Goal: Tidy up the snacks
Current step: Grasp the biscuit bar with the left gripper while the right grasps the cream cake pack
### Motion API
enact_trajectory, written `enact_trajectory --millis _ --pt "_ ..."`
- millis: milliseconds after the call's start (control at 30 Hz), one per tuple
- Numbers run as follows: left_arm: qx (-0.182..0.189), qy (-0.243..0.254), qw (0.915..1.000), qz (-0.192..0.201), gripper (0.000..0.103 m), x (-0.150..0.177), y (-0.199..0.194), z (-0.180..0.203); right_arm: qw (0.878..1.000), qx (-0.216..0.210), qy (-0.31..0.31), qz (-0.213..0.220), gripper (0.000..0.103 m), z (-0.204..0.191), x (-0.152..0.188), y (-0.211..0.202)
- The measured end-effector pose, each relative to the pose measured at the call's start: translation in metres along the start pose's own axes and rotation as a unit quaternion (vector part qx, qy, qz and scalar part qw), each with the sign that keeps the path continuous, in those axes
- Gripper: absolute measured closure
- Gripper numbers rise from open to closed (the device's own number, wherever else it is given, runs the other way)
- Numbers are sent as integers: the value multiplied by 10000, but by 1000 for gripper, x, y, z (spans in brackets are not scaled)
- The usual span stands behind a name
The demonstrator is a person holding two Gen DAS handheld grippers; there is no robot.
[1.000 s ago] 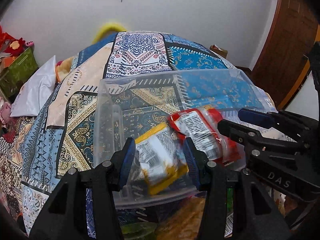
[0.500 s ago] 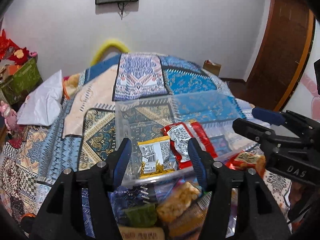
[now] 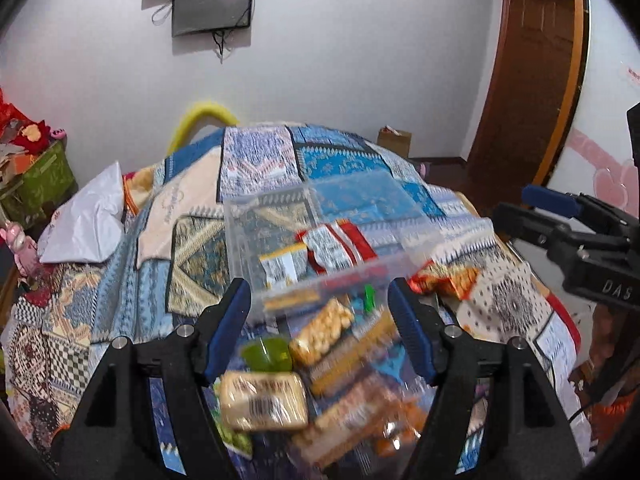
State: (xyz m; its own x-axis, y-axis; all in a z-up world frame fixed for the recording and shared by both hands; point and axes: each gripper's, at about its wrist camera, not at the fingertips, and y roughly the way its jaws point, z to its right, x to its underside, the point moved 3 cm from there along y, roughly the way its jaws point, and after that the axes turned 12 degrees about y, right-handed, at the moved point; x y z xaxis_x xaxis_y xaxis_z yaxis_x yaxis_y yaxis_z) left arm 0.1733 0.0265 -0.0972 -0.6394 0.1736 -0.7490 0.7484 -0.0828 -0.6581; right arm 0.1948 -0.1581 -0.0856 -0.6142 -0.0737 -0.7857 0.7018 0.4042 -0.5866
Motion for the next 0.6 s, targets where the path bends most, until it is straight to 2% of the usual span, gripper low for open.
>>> enact_trajectory --millis 400,600 --pt "377 -13 9982 -476 32 61 6 30 9986 181 234 -427 32 26 58 -8" --pt "614 91 9958 -673 32 79 17 46 9946 186 352 -958 32 37 92 9"
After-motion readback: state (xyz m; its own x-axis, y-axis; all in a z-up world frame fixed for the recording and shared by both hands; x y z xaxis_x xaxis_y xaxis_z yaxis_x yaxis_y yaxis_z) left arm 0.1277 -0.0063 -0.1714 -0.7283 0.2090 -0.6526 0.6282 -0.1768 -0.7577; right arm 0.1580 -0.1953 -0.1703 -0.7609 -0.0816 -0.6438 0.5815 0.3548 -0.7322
